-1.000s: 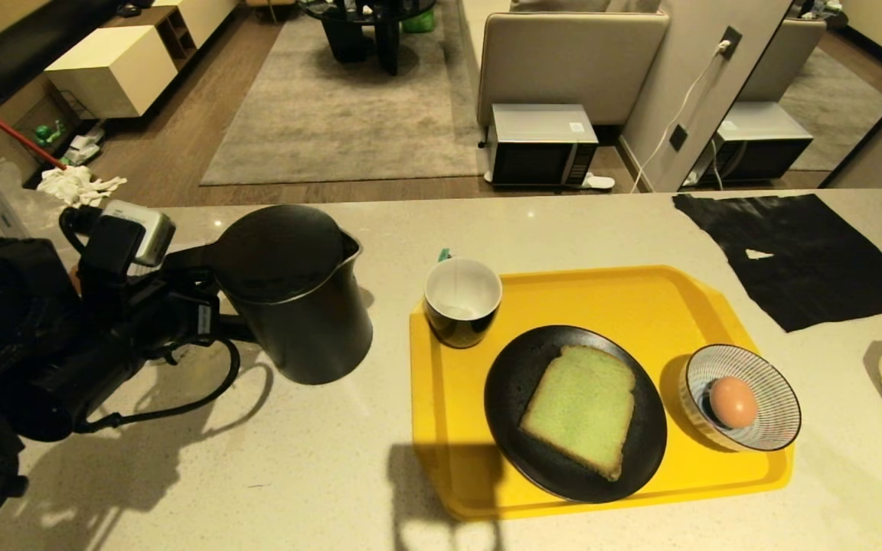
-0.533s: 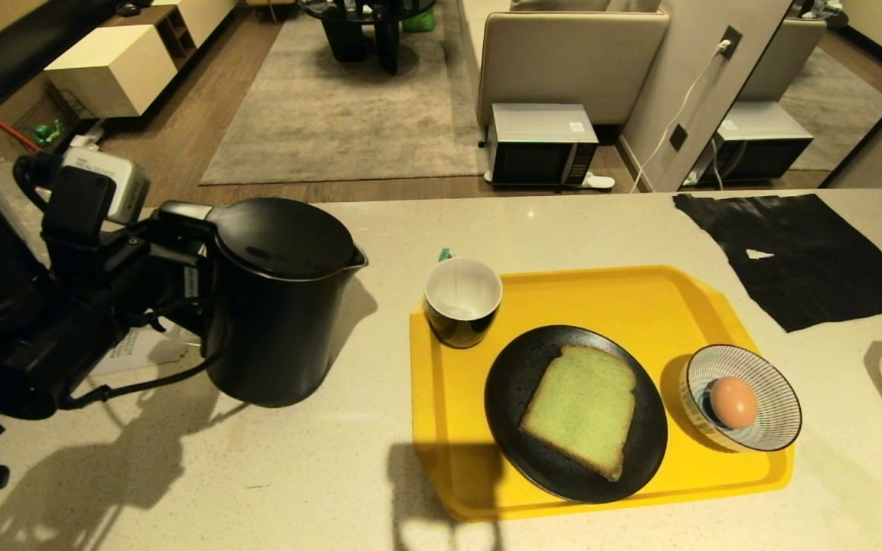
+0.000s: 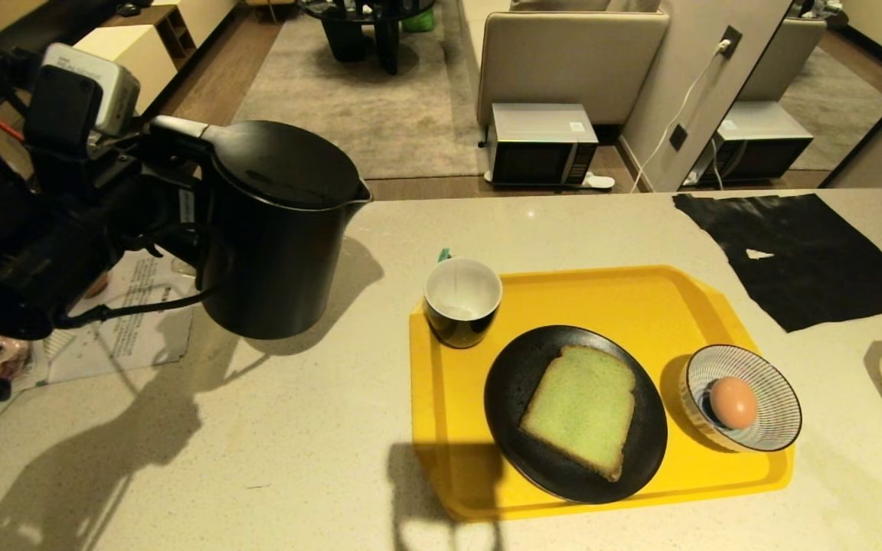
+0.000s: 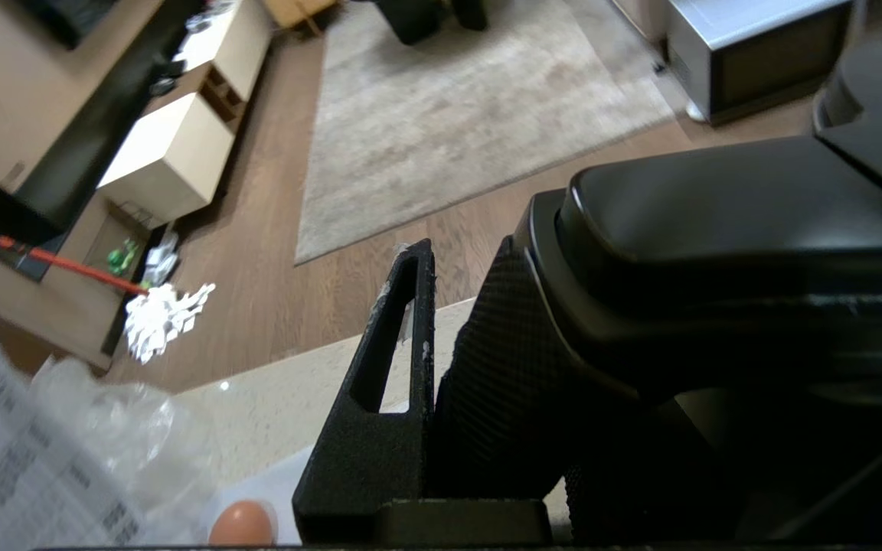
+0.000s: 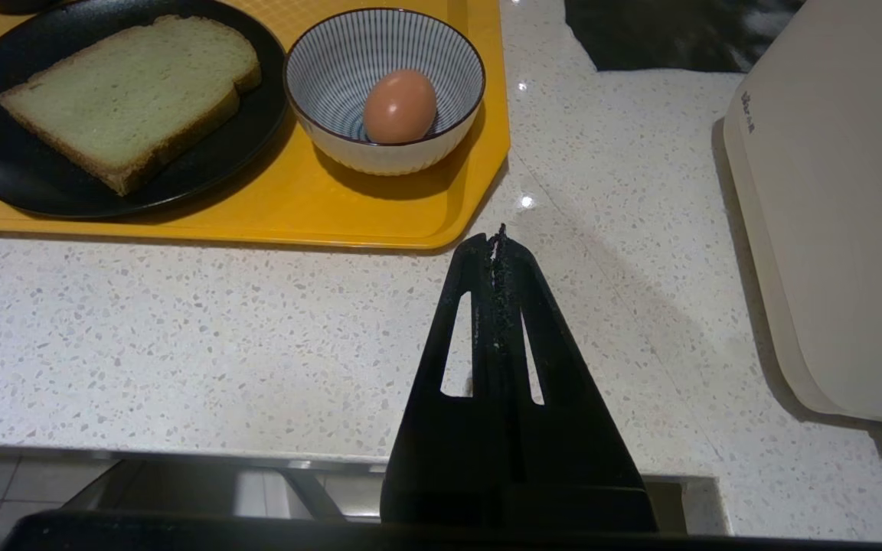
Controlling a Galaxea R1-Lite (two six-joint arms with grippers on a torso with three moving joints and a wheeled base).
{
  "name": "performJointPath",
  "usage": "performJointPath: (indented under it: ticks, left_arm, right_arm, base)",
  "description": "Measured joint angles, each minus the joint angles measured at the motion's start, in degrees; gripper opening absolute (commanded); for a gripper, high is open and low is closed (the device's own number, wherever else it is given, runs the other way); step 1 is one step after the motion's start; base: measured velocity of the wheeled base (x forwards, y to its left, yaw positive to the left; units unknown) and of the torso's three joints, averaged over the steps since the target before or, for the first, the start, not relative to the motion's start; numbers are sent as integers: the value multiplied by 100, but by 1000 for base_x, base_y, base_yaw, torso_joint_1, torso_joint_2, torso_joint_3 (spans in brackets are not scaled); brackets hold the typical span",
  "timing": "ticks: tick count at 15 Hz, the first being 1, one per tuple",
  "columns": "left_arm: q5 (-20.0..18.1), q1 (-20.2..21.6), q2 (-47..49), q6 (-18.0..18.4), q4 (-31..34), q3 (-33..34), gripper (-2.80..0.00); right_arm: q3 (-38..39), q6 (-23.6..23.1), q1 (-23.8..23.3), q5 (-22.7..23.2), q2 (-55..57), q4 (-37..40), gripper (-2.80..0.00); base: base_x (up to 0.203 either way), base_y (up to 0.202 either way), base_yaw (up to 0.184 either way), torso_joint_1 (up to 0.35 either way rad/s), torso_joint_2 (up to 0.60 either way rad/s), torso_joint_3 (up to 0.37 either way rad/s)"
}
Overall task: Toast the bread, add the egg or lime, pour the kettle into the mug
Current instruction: Pour water into a cup
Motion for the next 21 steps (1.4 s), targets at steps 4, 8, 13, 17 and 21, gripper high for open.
performJointPath:
  ticks: [4, 8, 13, 17, 21]
  left_arm:
    - [-519, 111, 100, 265, 1264, -856, -280]
    - [-622, 2, 355, 719, 2197, -1601, -280]
    - [-607, -369, 712, 973, 2701, -2225, -280]
    - [-574, -553, 889, 1496, 3094, -2609, -280]
    - [-580, -592, 954, 2074, 3518, -2873, -280]
  right_arm:
    - [0, -4, 2, -1, 0, 0, -280]
    - [0, -4, 0, -1, 0, -2, -280]
    - [0, -3, 0, 0, 0, -1, -280]
    - [0, -2, 0, -2, 0, 0, -280]
    - [0, -4, 0, -1, 0, 0, -280]
  base:
    - [0, 0, 0, 0, 0, 0]
    - [0, 0, 0, 0, 0, 0]
    - [0, 0, 0, 0, 0, 0]
    - [0, 0, 0, 0, 0, 0]
    - [0, 0, 0, 0, 0, 0]
